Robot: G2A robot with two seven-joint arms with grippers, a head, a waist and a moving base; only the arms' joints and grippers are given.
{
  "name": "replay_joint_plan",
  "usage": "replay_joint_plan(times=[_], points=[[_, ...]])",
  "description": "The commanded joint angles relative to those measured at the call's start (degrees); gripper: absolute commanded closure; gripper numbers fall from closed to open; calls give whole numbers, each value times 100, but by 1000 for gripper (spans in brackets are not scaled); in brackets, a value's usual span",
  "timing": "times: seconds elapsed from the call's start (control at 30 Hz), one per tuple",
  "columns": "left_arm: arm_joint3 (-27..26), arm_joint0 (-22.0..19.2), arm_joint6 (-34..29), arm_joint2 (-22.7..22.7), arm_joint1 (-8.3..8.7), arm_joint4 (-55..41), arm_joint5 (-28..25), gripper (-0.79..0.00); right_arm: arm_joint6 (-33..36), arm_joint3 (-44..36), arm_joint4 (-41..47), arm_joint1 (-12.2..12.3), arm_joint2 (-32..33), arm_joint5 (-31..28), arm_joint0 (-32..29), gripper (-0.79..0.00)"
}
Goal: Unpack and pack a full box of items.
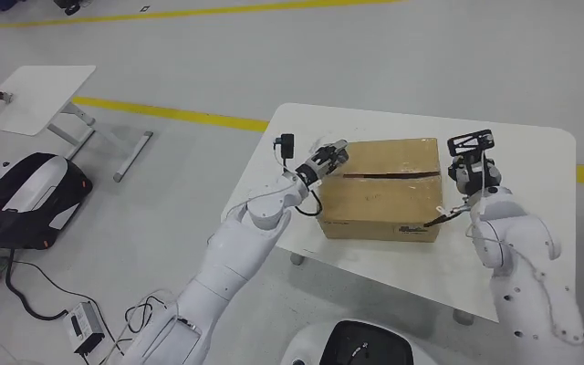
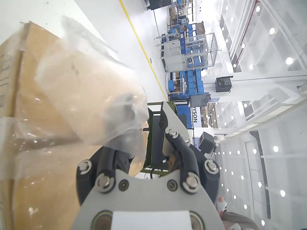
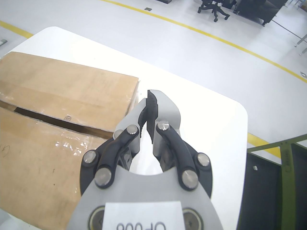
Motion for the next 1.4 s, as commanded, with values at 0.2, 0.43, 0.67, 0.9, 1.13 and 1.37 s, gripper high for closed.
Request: replay_joint_plan(times=[0.2,0.43,0.67,0.9,1.13,1.37], points=[[-57,-282,64,510,-116,297,251,-252,167,-624,-40,90,526,81,-434,0],[-81,-460,106,891,-224,477,263,-699,146,-800,3,120,716,134,-678,0],[-181,-541,114,1096,-306,544,304,-785,132,-928,17,141,827,164,-849,0],[-633,-347,-69,741,-250,517,320,-785,103,-1089,248,144,871,99,-888,0],[-1441,417,-513,-269,-11,786,244,-785,19,-1152,791,122,785,-155,-672,0],[-1861,1276,-576,-1381,165,695,215,-785,-102,-704,1130,47,226,-518,-203,0]])
